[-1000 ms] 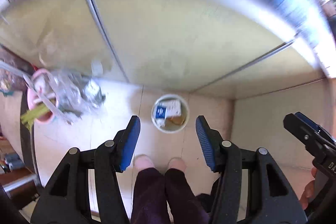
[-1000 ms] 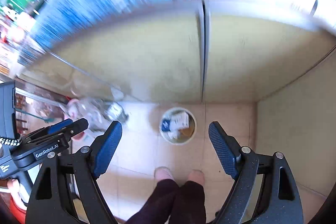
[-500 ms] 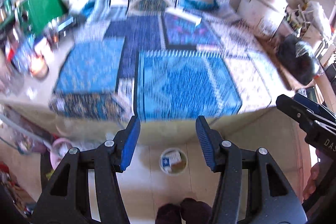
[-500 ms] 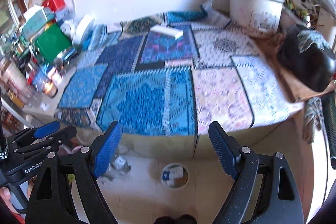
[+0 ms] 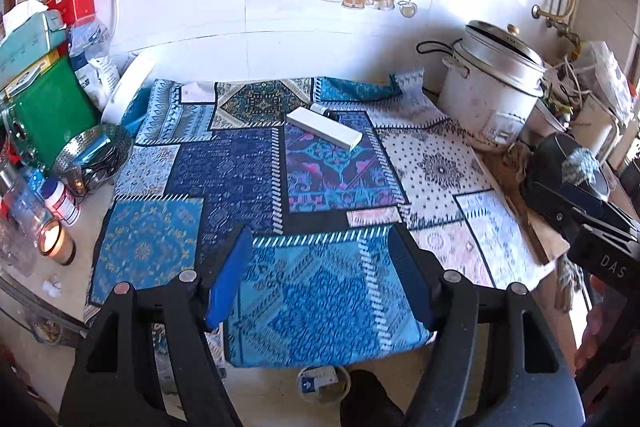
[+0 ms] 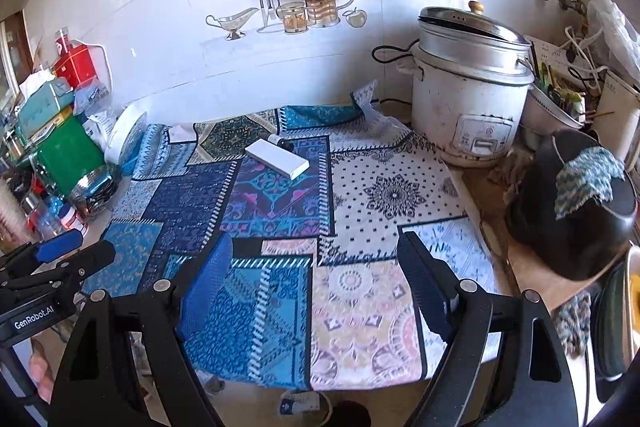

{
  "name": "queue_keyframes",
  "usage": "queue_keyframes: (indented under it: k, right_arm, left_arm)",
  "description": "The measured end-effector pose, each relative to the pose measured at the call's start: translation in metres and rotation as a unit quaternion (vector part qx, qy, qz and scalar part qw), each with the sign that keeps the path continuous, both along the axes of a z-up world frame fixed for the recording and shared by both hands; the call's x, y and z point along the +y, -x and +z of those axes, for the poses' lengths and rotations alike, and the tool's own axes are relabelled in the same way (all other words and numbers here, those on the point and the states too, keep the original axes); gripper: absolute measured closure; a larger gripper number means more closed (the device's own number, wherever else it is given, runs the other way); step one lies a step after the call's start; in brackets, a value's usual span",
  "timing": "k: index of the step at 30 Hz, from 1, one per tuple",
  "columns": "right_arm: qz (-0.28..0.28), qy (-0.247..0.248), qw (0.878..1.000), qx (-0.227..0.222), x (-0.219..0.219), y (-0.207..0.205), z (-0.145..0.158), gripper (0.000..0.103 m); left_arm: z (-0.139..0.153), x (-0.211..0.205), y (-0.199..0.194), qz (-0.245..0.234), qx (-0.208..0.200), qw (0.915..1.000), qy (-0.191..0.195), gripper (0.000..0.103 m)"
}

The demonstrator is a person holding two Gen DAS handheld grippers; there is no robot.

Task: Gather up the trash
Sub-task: 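Raise both tools from the bin back up toward the counter, then grasp the long white box with the left gripper while the right gripper grasps the small glass bottle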

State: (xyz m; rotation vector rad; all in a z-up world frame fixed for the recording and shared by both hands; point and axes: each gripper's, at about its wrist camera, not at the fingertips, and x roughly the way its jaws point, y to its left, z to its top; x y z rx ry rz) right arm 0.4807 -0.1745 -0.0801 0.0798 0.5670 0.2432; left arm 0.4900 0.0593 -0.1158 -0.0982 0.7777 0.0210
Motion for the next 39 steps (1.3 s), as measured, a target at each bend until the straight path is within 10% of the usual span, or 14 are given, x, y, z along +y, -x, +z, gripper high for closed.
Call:
queue_keyframes:
  k: [8, 21, 39]
  right_arm:
    - [0.046, 0.029, 0.999, 0.007, -0.030, -0.113, 0.022, 0.021]
    - [0.036, 0.042, 0.997, 0.060, -0.059, -0.227, -0.003, 0.021]
    - [0.071, 0.051, 0.991, 0.099, -0.025, -0.285, -0.030, 0.021]
  left_arm:
    - [-0.011, -0.031, -0.136, 0.031, 0.030, 0.9989, 0.015, 0.034]
    - [-0.109, -0.040, -0.321, 0.098, 0.128, 0.9866, 0.028, 0.032]
    - [-0.178, -0.009, -0.364, 0.168, 0.177, 0.9693, 0.030, 0.038]
